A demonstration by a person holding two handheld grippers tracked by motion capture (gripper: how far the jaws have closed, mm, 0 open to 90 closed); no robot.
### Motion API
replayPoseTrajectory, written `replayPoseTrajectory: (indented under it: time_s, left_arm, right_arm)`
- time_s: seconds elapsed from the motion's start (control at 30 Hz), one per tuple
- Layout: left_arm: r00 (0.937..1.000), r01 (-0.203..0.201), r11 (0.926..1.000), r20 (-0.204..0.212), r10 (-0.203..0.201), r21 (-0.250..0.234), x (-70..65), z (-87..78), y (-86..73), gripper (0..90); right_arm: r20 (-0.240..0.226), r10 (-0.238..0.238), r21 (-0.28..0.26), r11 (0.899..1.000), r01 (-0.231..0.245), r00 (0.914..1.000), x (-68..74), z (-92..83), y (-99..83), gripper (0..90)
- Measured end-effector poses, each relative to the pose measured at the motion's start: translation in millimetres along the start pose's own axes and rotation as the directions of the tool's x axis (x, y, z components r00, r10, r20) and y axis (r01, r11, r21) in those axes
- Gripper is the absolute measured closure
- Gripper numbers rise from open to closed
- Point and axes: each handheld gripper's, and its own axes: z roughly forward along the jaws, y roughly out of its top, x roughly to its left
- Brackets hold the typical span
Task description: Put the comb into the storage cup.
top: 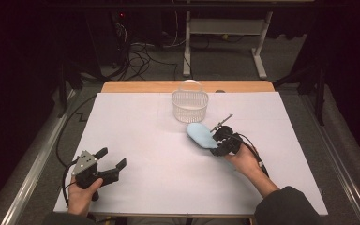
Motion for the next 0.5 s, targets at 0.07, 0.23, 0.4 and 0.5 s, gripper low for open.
replayPoseTrajectory:
  time_s: [0.07,0.23,0.4,0.5]
  left_arm:
    - [1.0,0.001,1.0,-0.001,-0.001,0.004,0.0,0.4,0.0,15.8]
    - [1.0,-0.001,1.0,-0.008,0.001,0.004,-0.1,0.1,-0.3,15.9]
    - [1.0,-0.002,1.0,-0.004,0.002,-0.004,-0.8,0.7,0.3,15.9]
    - [1.0,-0.005,1.0,-0.006,0.005,-0.002,-1.3,0.7,0.5,16.1]
  right_arm:
    - [0.004,-0.007,-0.007,1.0,0.007,1.0,0.4,-0.8,-1.1,70.3]
    - [-0.004,-0.014,-0.033,0.999,0.014,0.9999,1.8,-5.0,-2.2,70.4]
    - [-0.021,0.001,-0.078,0.997,-0.002,0.9998,1.1,-14.8,-4.6,70.5]
    - [-0.022,0.008,-0.105,0.994,-0.01,0.9997,0.2,-22.6,-7.6,70.5]
